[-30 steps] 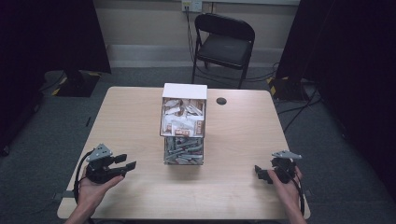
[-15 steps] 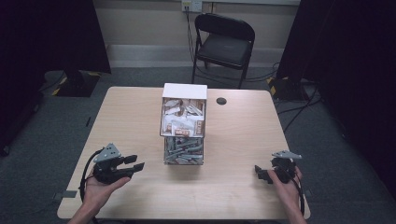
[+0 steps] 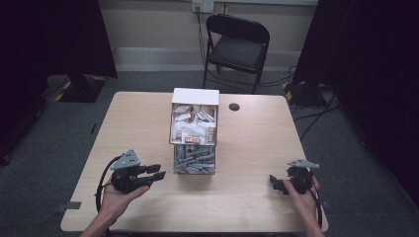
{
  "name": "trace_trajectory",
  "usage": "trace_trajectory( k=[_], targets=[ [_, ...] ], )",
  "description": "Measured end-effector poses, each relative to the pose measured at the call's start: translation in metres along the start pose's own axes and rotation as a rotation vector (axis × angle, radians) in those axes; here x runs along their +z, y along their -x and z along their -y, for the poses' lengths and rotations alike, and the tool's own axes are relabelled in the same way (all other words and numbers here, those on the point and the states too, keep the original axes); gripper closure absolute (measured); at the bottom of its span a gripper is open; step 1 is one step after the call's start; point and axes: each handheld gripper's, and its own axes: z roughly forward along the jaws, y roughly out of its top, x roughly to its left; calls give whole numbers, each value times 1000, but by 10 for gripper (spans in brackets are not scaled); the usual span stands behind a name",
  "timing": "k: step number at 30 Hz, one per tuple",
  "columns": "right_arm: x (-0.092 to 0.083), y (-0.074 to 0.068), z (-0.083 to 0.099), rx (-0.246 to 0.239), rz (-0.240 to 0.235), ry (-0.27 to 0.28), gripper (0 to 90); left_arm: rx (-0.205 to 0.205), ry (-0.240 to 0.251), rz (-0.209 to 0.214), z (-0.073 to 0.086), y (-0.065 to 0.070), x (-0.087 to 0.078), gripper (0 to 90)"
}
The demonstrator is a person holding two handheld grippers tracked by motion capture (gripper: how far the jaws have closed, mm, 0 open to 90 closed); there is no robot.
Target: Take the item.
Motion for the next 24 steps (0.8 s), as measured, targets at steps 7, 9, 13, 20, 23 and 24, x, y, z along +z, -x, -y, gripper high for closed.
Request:
trace_trajectory(
  k=[7,9,13,20,23,24],
  targets=[
    [0,0,0,-1,0,1,0,13,19,15,-10,7,9,634],
    [0,0,0,0,0,0,0,9,28,36,-14,9,13,642],
    [0,0,0,0,0,0,0,31,16,60,-19,14,23,692],
    [0,0,0,0,0,-1,0,47,8,92,-27,21,38,742],
    [0,0,0,1,0,-1,0,51,-2,105,-27,22,45,752],
    [0,0,0,0,-1,0,0,52,0,105,-27,22,47,751]
  ],
)
